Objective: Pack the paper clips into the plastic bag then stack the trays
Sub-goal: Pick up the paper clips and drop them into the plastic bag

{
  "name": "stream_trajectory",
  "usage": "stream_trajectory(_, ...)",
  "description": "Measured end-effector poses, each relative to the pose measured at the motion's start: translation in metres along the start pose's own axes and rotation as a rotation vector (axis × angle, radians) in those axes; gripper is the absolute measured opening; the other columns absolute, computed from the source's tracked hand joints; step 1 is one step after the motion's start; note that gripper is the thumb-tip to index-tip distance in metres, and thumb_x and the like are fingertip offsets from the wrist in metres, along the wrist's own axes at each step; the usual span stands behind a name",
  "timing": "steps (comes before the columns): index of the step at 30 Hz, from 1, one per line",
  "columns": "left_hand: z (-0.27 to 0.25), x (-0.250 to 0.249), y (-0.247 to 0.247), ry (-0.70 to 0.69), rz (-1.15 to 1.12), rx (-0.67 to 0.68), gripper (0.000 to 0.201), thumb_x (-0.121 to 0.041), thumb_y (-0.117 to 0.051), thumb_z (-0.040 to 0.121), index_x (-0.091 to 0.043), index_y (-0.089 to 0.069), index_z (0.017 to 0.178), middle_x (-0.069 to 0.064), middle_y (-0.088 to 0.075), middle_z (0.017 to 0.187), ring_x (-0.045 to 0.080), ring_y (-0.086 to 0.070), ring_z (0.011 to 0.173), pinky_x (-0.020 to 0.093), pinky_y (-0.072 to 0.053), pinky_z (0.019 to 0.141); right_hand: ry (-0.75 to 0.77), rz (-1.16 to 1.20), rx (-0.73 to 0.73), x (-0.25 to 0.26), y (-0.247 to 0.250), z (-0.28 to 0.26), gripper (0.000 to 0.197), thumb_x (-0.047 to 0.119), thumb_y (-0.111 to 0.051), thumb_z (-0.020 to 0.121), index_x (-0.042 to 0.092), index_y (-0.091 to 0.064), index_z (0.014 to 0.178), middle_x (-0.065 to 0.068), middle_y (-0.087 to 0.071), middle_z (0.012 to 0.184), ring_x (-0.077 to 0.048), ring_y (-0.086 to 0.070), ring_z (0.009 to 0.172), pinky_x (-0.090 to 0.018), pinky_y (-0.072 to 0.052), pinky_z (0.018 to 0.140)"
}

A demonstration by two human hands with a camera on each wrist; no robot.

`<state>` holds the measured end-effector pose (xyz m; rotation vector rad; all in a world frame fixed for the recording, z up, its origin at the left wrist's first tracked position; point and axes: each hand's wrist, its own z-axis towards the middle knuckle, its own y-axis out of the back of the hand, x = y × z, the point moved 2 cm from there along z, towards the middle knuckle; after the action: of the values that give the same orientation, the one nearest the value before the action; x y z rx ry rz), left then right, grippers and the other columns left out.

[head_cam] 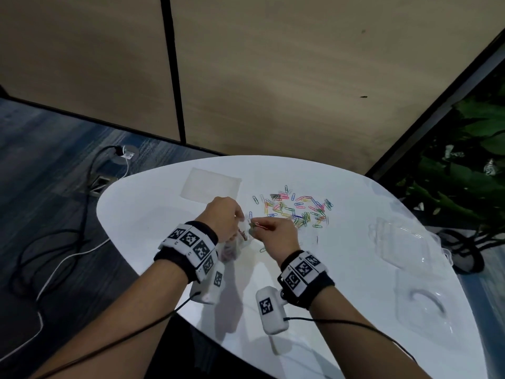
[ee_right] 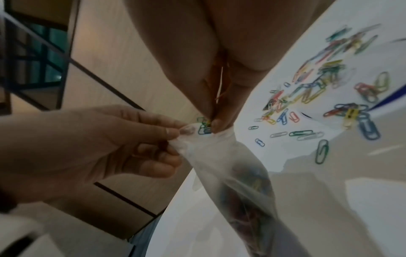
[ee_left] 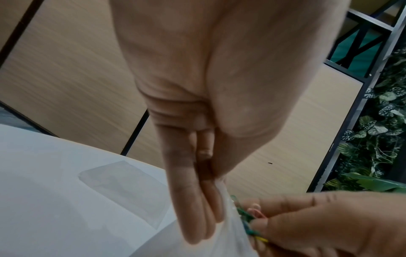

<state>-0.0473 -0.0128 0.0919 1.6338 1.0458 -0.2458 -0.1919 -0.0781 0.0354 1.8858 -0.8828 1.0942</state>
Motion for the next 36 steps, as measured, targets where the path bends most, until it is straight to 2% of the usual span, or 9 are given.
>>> stream_trajectory(4, -0.001, 0.002, 0.001, -0.019, 0.01, -0.009, 0.021, -0.01, -0.056, 0.099, -0.009, -0.075, 0.109, 0.013, -0.074, 0.102, 0.03, -0.073, 0.093, 0.04, -0.06, 0.088, 0.151, -0.219, -0.009, 0.015, -0.011, -0.006, 0.028, 0.004, -0.068, 0.08, 0.017, -0.077, 0.103, 0.002, -0.076, 0.092, -0.009, -0.071, 0.087, -0.024, -0.055, 0.087)
stream_trajectory(10, 0.001, 0.004, 0.0, -0.012, 0.006, 0.01, 0.019, -0.005, -0.059, 0.095, -0.006, -0.075, 0.106, 0.016, -0.075, 0.097, 0.031, -0.074, 0.089, 0.04, -0.061, 0.085, 0.184, -0.297, 0.072, 0.019, -0.015, -0.005, 0.031, 0.004, -0.054, 0.086, 0.013, -0.074, 0.108, -0.002, -0.074, 0.072, -0.01, -0.069, 0.064, -0.022, -0.056, 0.066)
stream_trajectory(13, 0.002, 0.008, 0.001, 0.016, -0.019, -0.001, 0.021, -0.003, -0.058, 0.095, -0.008, -0.073, 0.11, 0.014, -0.074, 0.098, 0.029, -0.074, 0.09, 0.039, -0.062, 0.085, 0.119, -0.058, 0.087, 0.031, 0.001, 0.0, 0.021, -0.003, -0.062, 0.086, 0.005, -0.073, 0.102, -0.013, -0.074, 0.083, -0.026, -0.074, 0.065, -0.033, -0.061, 0.063)
stream_trajectory(16, 0.004, 0.012, 0.003, 0.041, -0.053, -0.008, 0.021, -0.003, -0.055, 0.097, -0.007, -0.072, 0.109, 0.011, -0.072, 0.094, 0.028, -0.073, 0.088, 0.039, -0.062, 0.085, 0.074, -0.11, -0.017, 0.018, 0.034, 0.019, 0.02, 0.002, -0.071, 0.08, 0.01, -0.074, 0.098, -0.014, -0.074, 0.091, -0.026, -0.073, 0.07, -0.038, -0.062, 0.067)
stream_trajectory(20, 0.005, 0.02, 0.008, 0.082, -0.098, -0.012, 0.018, -0.003, -0.055, 0.098, -0.008, -0.07, 0.106, 0.011, -0.071, 0.078, 0.021, -0.072, 0.063, 0.039, -0.065, 0.071, -0.132, -0.787, 0.046, -0.041, 0.081, 0.044, 0.085, 0.039, -0.09, 0.061, 0.019, -0.052, 0.135, -0.012, -0.055, 0.127, -0.029, -0.061, 0.111, -0.04, -0.05, 0.1)
stream_trajectory(22, 0.005, 0.024, 0.011, 0.091, -0.104, -0.026, 0.019, -0.003, -0.054, 0.098, -0.009, -0.07, 0.106, 0.011, -0.072, 0.076, 0.021, -0.072, 0.06, 0.039, -0.065, 0.069, -0.129, -0.899, 0.09, -0.066, 0.088, 0.042, 0.102, 0.042, -0.092, 0.055, 0.016, -0.044, 0.141, -0.013, -0.045, 0.13, -0.027, -0.055, 0.113, -0.033, -0.045, 0.1)
stream_trajectory(25, 0.005, 0.029, 0.013, 0.1, -0.12, -0.047, 0.019, -0.004, -0.054, 0.098, -0.009, -0.07, 0.106, 0.012, -0.072, 0.074, 0.023, -0.073, 0.059, 0.039, -0.065, 0.067, 0.025, -0.848, 0.074, -0.082, 0.077, 0.038, 0.094, 0.035, -0.093, 0.055, 0.011, -0.052, 0.136, -0.009, -0.046, 0.125, -0.019, -0.055, 0.102, -0.023, -0.044, 0.091)
stream_trajectory(32, 0.009, 0.026, 0.009, 0.077, -0.1, -0.035, 0.02, -0.004, -0.053, 0.098, -0.008, -0.071, 0.107, 0.012, -0.073, 0.077, 0.021, -0.074, 0.061, 0.04, -0.065, 0.067, 0.2, -0.653, -0.059, -0.073, 0.009, 0.053, 0.051, 0.02, -0.083, 0.069, 0.011, -0.067, 0.117, -0.01, -0.058, 0.106, -0.014, -0.054, 0.079, -0.024, -0.049, 0.084)
stream_trajectory(36, 0.009, 0.027, 0.013, 0.085, -0.116, -0.036, 0.018, -0.005, -0.056, 0.098, -0.007, -0.071, 0.108, 0.012, -0.073, 0.073, 0.018, -0.072, 0.055, 0.036, -0.065, 0.063, 0.22, -0.685, -0.045, -0.069, -0.01, 0.074, 0.054, 0.019, -0.074, 0.08, 0.011, -0.058, 0.131, -0.014, -0.047, 0.122, -0.022, -0.059, 0.088, -0.033, -0.05, 0.096)
